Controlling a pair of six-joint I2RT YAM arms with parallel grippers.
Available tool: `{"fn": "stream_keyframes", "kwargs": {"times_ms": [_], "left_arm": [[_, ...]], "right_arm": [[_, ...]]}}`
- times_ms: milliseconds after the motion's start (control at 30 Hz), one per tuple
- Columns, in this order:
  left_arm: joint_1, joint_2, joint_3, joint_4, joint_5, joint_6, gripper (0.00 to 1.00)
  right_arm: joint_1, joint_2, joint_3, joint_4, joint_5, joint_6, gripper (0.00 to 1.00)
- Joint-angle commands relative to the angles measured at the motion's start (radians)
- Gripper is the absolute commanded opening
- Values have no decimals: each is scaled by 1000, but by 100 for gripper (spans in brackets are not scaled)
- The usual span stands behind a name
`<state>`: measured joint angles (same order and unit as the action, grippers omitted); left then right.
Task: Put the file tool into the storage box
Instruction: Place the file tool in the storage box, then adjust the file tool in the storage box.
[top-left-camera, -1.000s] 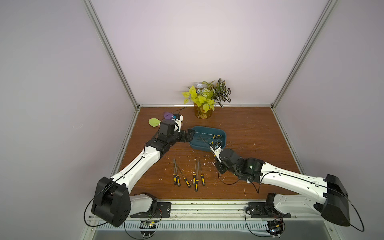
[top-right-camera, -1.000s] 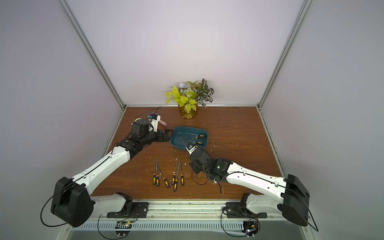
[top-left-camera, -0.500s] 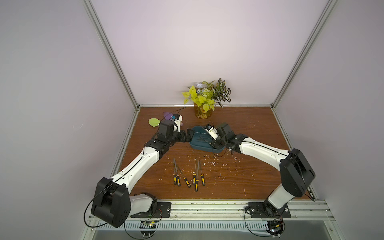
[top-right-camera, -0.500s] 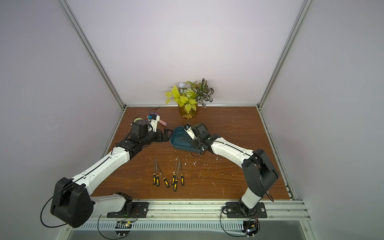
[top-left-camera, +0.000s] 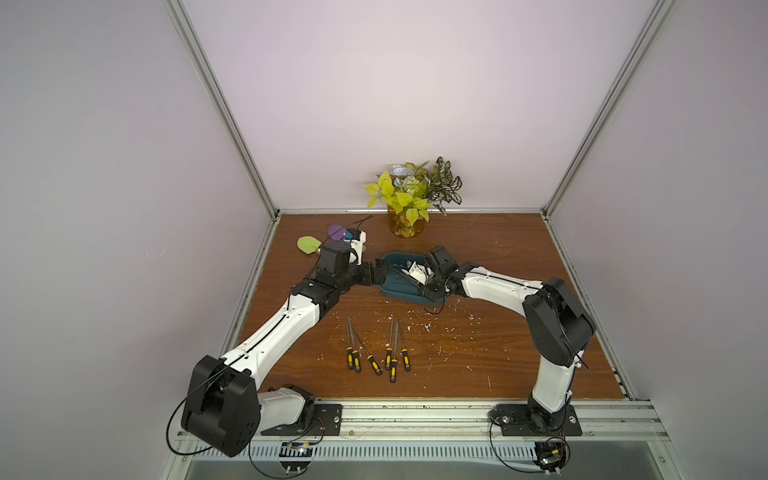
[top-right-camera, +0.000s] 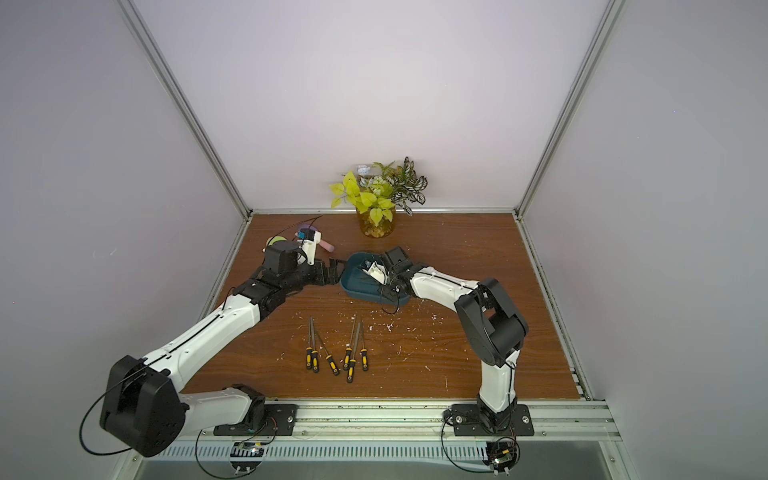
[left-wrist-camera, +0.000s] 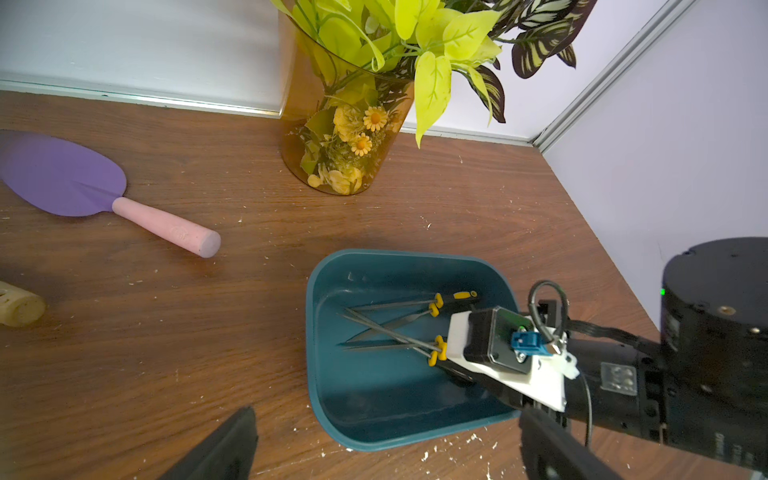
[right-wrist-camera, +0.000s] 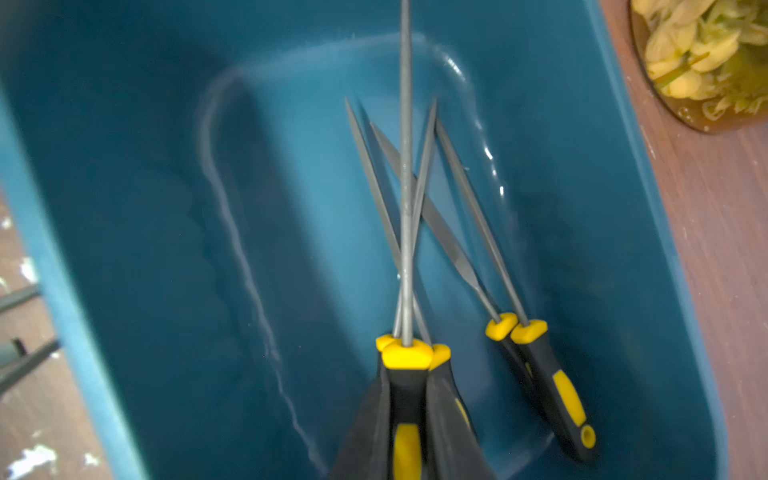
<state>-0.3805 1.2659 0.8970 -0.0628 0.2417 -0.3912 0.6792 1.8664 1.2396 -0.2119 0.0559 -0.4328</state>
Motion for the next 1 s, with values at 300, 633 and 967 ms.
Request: {"fn": "stream_keyframes", "kwargs": {"times_ms": [300,633,967], "left_arm": [[-9,10,0,8,-11,13,100],[-12,14,0,7,-4,11,100],[-18,15,3,6,-8,15,100]], "right_arm": [[-37,-88,-6,145,110,53,45],[-61,51,88,98,105,150,40],[-59,139,156,116,85,199,33]]}}
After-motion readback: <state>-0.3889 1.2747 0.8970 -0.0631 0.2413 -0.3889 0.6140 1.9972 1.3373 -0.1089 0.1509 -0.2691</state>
